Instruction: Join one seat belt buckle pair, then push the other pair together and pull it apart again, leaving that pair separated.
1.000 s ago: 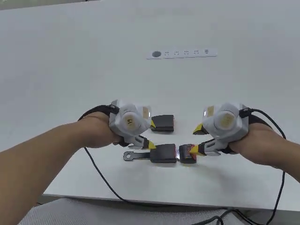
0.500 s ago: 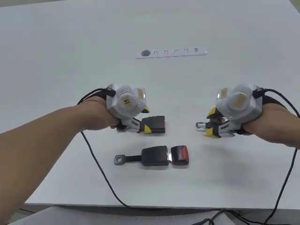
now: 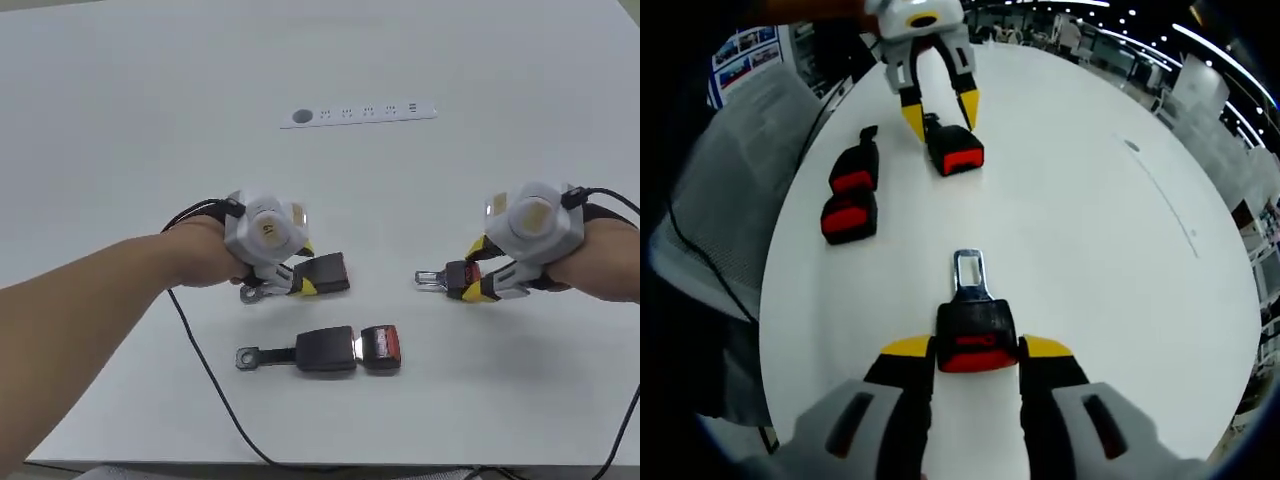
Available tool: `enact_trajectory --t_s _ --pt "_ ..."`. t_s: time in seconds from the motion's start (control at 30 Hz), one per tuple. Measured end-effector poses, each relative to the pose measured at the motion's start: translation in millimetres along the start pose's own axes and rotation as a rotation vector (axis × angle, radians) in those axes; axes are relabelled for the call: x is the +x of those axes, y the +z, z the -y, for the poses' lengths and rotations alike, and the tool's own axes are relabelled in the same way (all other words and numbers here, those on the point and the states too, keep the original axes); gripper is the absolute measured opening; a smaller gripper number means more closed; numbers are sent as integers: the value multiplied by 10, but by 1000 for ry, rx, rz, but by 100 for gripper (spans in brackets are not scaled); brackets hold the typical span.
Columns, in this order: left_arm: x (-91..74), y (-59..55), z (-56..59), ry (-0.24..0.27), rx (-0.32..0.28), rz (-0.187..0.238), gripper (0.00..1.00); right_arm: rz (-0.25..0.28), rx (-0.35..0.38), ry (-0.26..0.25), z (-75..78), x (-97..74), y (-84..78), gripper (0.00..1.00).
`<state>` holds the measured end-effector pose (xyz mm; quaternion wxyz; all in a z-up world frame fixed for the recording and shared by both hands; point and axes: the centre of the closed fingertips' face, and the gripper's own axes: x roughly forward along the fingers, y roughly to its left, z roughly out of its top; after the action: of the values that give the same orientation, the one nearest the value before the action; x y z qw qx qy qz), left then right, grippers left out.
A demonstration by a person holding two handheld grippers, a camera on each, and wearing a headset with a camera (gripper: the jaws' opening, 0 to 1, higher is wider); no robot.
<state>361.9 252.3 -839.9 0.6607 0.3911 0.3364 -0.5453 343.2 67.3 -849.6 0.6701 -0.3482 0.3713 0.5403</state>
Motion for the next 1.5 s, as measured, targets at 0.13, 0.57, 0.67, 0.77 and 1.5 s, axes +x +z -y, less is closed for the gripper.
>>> enact_trajectory --t_s 0.13,0.57,0.67,0.77,1.5 --pt "7 -15 -14 -14 -1 12 33 14 8 5 14 23 -18 33" --pt "62 -100 51 -21 21 -13 31 22 -5 29 22 48 -22 32" --pt "57 -90 66 -22 14 -6 31 14 -7 25 16 52 -4 33" --pt "53 -89 77 -17 8 -4 30 11 -12 19 7 67 24 33" --pt "68 -103 56 -18 14 -26 31 0 -149 26 -32 416 710 33"
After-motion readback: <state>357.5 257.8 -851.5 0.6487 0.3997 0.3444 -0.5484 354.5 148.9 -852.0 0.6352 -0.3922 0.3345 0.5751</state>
